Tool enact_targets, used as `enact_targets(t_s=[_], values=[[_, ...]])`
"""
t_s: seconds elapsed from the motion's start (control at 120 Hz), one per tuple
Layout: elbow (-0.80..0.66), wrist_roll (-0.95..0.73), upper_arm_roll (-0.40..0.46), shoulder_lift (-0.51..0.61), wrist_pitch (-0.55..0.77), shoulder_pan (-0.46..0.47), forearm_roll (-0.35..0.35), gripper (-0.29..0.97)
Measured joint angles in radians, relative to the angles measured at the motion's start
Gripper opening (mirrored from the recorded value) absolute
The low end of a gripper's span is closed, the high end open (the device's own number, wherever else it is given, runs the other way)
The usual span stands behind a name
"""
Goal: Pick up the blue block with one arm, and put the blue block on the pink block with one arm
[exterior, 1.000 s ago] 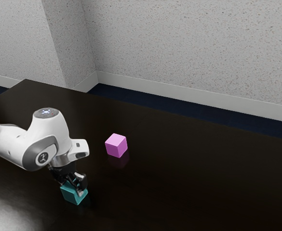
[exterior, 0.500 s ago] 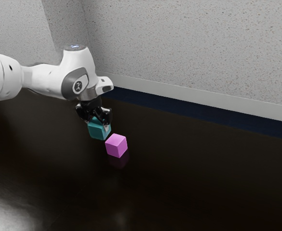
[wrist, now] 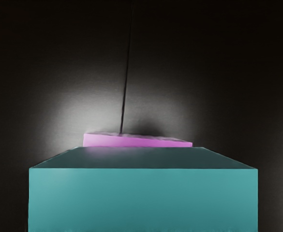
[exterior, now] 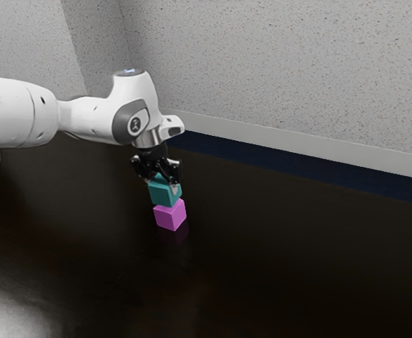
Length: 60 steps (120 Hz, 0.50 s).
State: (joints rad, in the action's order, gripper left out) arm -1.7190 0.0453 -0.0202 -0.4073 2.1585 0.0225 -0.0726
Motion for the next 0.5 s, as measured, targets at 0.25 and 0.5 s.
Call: enact_targets(t_s=[0.25,0.5], values=[[-0.003,-0.034,0.007,0.071,-0.041,-0.004,-0.005,0.61],[-0.004,-0.035,-0.120,0.451,-0.364,0.021,-0.005,0.66]])
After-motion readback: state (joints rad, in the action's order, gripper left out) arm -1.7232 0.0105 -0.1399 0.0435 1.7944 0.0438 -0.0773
